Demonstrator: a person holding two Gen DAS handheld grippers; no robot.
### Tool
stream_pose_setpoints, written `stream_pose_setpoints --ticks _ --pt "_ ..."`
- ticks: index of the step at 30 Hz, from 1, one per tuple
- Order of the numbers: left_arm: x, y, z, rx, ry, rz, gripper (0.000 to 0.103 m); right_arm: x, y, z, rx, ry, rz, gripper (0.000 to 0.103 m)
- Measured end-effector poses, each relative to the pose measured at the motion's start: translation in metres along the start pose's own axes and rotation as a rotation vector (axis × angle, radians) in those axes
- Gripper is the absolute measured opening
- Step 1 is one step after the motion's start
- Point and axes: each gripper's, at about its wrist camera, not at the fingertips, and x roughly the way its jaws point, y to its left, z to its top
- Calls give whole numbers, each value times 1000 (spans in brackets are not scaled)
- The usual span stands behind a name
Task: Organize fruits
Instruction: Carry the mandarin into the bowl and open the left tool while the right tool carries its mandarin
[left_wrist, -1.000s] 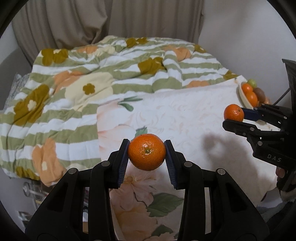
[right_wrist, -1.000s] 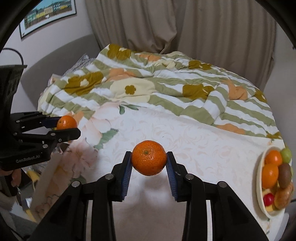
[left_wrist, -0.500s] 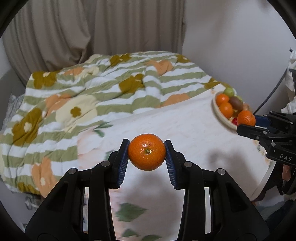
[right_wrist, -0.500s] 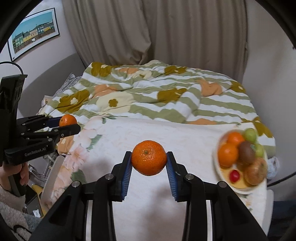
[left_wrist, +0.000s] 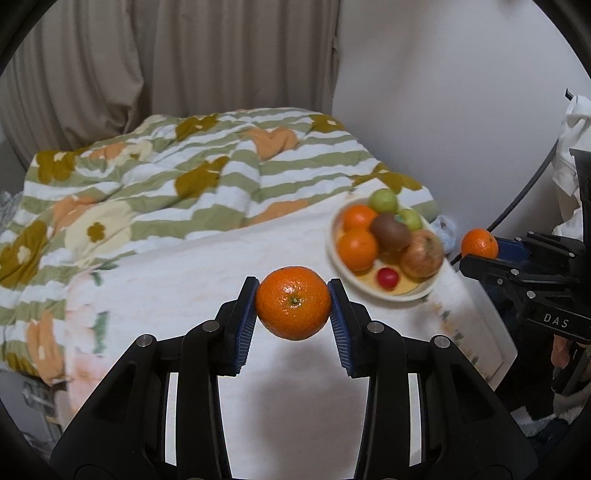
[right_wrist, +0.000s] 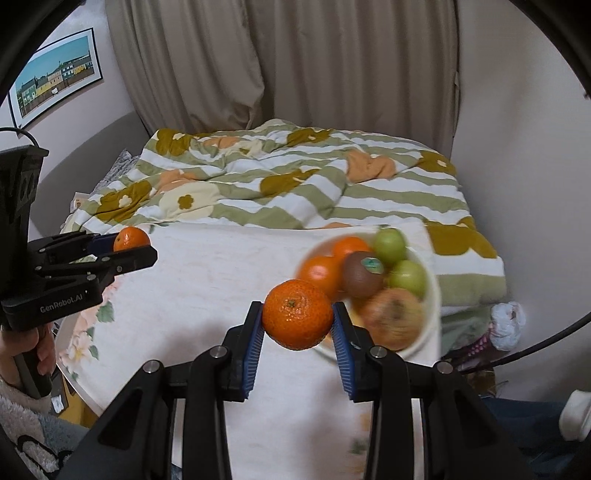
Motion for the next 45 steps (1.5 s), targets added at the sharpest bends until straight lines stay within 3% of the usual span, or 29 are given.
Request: stream_pose_setpoints --ticks 9,16,27,38,39,41,42,45 --pt "47 -72 12 -21 40 -32 45 2 -73 -1 -7 -12 -12 33" --pt "89 -103 17 -7 99 -66 45 10 -106 0 -3 -13 -24 33" --pt "144 -115 17 16 191 -97 45 33 -129 -8 64 33 -14 33" --pt "155 -116 22 43 212 -95 46 37 -131 -9 108 35 -28 33" --pt "154 -115 21 44 215 -90 50 37 -131 -8 111 32 -29 33" --pt "151 -114 20 52 215 -84 81 36 -131 -8 113 30 -31 33" --pt "149 -113 20 54 210 -86 103 36 -130 -7 115 29 -31 33" --pt "136 -107 20 37 177 -105 103 36 -130 -7 118 28 -29 33"
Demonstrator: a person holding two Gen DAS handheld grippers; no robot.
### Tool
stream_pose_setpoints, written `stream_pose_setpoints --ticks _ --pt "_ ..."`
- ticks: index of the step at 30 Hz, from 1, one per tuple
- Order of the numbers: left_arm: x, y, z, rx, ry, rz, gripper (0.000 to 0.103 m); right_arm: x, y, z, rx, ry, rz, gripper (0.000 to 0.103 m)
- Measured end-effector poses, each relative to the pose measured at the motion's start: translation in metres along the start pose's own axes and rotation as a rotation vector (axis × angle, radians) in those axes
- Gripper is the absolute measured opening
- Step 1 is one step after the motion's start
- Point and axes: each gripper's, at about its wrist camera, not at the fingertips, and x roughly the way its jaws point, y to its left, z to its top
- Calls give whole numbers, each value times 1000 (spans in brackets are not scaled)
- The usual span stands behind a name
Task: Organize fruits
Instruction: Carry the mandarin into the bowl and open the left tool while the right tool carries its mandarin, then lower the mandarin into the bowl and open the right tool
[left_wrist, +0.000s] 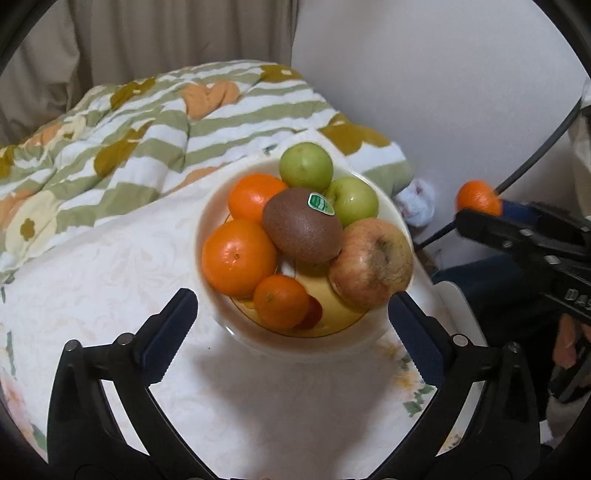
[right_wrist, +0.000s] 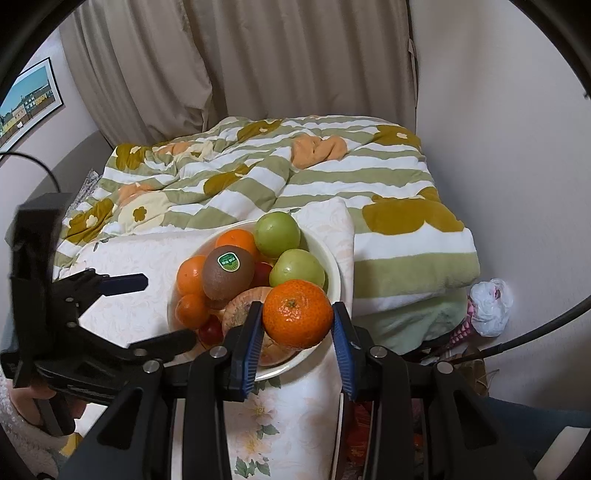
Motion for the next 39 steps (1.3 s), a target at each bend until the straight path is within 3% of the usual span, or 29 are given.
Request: stream_pose_setpoints --ticks 21,39 --pt "-51 22 -11 -48 -31 181 103 31 -11 17 -32 9 25 33" --pt "-42 23 -38 -136 3 205 103 67 -30 7 54 48 106 34"
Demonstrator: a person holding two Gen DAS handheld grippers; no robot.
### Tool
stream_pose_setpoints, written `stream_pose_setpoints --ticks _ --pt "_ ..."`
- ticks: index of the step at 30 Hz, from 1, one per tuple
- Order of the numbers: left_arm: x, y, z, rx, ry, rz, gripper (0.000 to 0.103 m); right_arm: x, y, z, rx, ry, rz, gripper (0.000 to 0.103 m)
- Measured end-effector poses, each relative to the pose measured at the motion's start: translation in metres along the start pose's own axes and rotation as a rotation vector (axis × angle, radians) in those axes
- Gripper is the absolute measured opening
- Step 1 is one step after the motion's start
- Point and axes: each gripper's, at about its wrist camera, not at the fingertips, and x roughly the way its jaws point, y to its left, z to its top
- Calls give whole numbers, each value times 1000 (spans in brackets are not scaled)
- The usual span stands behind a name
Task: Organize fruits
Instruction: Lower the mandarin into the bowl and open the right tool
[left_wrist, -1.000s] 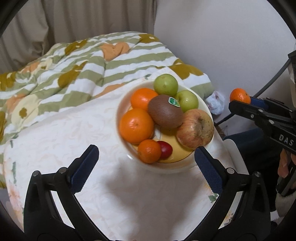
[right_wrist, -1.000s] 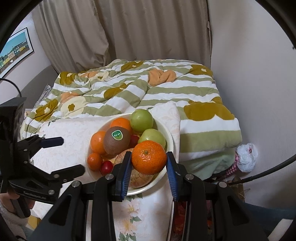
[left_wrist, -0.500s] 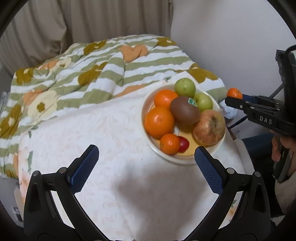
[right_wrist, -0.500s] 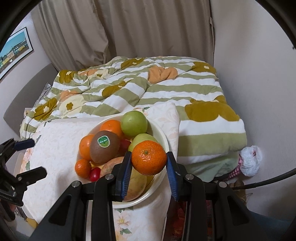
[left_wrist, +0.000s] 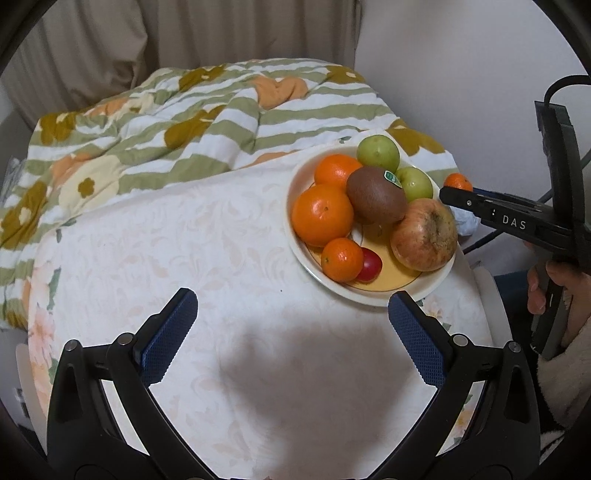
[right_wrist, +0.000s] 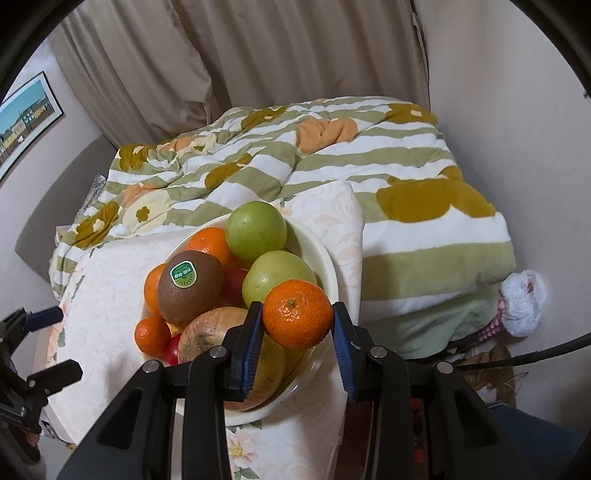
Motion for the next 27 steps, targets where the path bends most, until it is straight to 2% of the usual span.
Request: stream_pose_setpoints --ticks 2,5,7,12,17,25,27 --pt "-1 0 -2 -11 2 0 103 2 -4 0 20 -2 14 38" --pt "-5 0 -6 -22 -2 1 103 1 -7 1 42 -11 22 61" --pt "-6 0 -6 -26 1 4 103 -3 -7 2 48 -24 24 86" --pt "-15 6 -5 -33 -20 3 103 -9 1 2 18 -35 -7 96" --pt "-32 17 -3 -42 -54 21 103 -26 21 4 -28 -65 -45 97" --pt "-91 56 -8 -68 -149 59 103 -75 97 5 -161 -123 -164 98" --pt "-109 70 -11 -85 -167 89 103 -90 118 3 -179 -152 -188 102"
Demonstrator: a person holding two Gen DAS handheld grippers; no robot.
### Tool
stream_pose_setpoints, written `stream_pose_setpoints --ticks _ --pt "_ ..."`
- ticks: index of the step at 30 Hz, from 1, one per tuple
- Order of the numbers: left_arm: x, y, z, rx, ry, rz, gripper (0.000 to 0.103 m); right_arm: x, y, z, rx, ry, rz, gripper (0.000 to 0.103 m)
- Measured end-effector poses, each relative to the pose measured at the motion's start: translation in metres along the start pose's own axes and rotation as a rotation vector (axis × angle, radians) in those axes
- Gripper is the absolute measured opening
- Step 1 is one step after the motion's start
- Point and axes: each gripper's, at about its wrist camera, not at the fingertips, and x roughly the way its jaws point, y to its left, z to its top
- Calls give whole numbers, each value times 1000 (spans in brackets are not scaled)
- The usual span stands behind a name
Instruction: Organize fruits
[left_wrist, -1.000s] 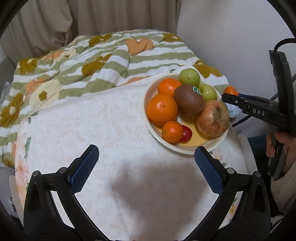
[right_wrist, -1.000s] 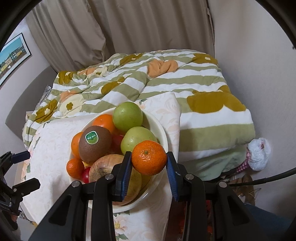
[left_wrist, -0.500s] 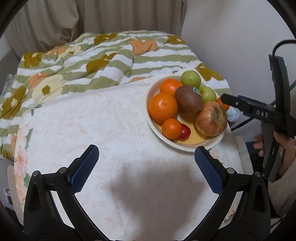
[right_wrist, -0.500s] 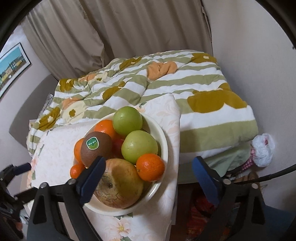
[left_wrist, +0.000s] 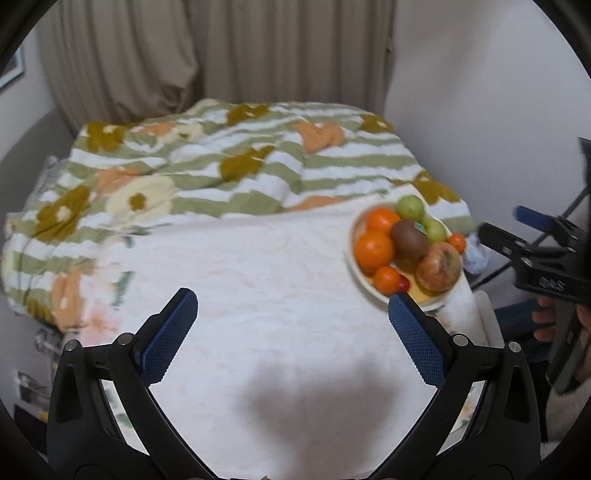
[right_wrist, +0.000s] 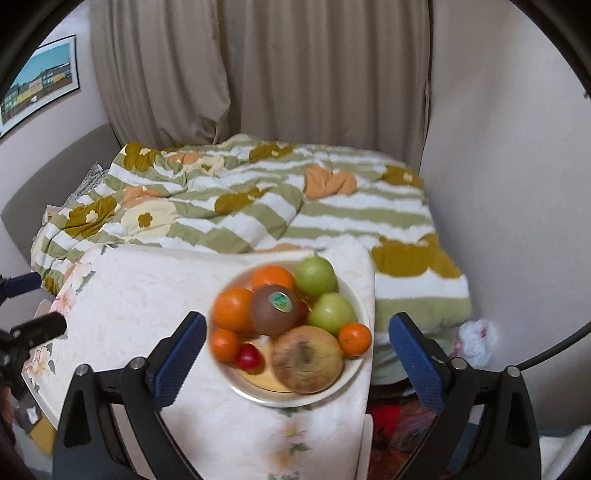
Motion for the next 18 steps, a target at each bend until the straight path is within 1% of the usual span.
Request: stream_pose_setpoints --ticks 2,3,6,9,13,18 --pt "-15 15 1 -16 -28 7 103 -16 15 4 5 -24 -6 102" --pt "-26 24 1 -25 -55 15 103 -25 22 5 18 -34 -5 102" --pt "-49 41 3 -17 -117 48 103 -42 44 9 37 -51 -21 103" --pt "-64 57 3 -11 -158 76 103 -54 68 9 46 -62 -25 102" --pt "-80 79 -3 -30 -205 57 103 -62 92 8 65 -69 -34 102" --pt "-86 98 -13 -43 -224 53 103 -65 113 3 71 -68 -62 102"
